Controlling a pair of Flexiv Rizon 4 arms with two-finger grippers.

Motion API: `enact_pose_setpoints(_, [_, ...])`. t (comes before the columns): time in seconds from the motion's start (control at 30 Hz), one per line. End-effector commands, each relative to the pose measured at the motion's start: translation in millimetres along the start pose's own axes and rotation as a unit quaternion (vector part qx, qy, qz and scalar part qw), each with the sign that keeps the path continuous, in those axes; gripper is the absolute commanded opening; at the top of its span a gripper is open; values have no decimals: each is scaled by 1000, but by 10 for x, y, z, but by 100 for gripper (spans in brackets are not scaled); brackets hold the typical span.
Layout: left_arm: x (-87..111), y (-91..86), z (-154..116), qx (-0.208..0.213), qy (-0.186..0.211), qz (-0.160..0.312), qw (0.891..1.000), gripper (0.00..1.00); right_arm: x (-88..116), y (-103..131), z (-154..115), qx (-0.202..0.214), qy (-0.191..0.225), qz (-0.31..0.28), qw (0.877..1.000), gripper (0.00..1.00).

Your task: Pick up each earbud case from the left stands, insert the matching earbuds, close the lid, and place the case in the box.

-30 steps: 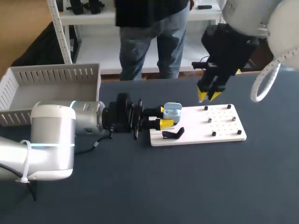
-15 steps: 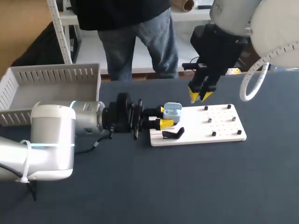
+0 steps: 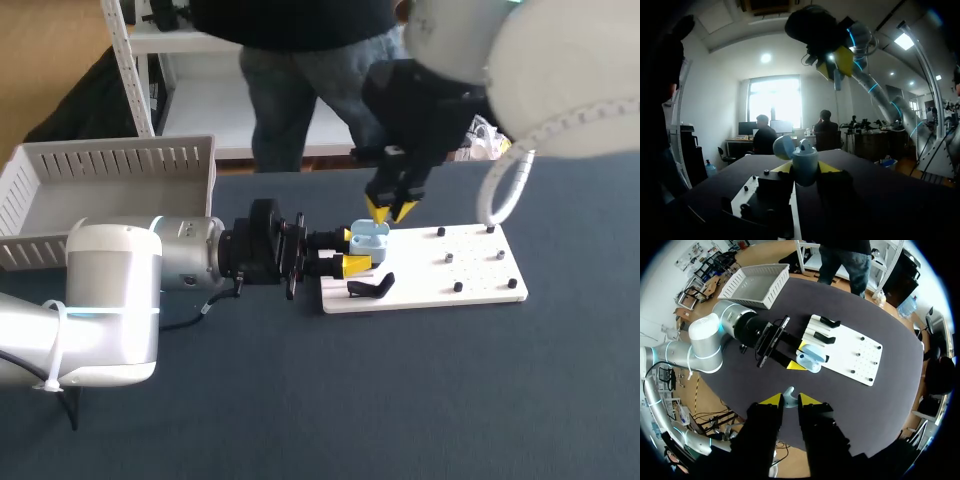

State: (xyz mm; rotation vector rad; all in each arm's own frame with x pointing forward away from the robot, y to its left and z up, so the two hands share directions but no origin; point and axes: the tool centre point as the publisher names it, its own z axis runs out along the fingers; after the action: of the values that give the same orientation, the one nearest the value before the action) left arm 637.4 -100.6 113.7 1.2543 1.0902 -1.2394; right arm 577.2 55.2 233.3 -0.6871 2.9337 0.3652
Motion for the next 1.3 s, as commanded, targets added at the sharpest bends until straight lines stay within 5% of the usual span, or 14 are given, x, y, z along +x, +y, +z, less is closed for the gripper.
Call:
enact_pose_setpoints(0.03, [7, 6, 0, 0, -1, 1, 1000, 0, -152, 50, 81, 7, 13, 2, 1000, 0])
enact_pose_setpoints(1.3, [7, 6, 0, 0, -1, 1, 1000, 0, -347, -50, 513, 16, 40, 35, 998, 0])
